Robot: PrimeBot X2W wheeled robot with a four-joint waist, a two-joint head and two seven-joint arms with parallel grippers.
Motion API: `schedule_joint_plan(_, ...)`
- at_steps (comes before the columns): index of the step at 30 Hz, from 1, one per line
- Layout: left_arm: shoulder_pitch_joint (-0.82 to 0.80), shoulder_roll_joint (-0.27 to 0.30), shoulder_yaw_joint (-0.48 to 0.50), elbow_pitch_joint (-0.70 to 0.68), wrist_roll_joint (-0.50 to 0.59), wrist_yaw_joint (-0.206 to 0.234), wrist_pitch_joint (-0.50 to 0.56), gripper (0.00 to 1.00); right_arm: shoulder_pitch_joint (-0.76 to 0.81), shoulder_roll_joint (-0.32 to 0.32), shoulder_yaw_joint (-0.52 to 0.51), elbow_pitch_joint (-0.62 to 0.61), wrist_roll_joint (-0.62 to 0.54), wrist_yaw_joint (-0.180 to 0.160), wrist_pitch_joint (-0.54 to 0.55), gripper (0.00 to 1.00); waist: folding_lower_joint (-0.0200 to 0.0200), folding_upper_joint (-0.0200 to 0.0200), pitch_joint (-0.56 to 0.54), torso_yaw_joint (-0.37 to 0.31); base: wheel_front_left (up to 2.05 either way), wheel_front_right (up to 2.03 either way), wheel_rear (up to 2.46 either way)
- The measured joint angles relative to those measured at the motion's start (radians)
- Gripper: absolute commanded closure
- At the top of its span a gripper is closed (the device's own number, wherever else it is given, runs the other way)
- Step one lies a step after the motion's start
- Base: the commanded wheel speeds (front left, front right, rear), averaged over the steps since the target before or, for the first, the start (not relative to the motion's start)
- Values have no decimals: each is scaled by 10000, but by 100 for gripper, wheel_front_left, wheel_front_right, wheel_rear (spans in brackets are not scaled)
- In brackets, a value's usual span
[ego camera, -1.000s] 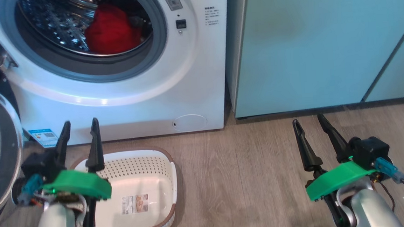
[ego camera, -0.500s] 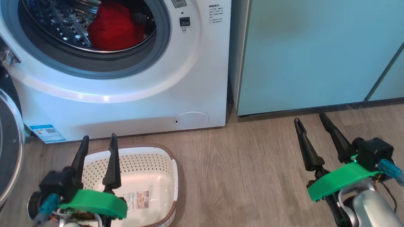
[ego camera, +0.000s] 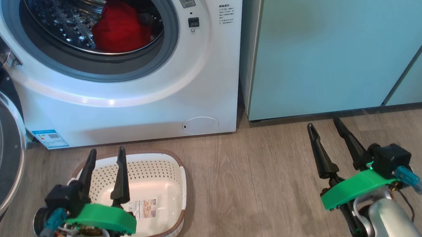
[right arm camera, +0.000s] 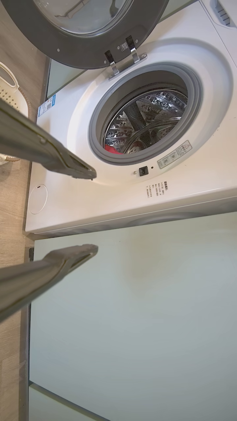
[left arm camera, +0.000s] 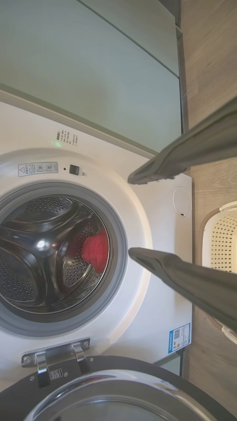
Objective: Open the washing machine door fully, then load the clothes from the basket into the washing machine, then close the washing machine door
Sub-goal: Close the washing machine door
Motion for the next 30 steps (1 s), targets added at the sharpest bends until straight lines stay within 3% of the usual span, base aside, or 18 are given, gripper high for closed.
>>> schedule_joint_plan(30, 163, 0, -251, 132, -105, -90, 0, 0, -1, 0, 199, 125, 0, 0, 0, 0, 1, 0, -80, -19, -6, 6, 0)
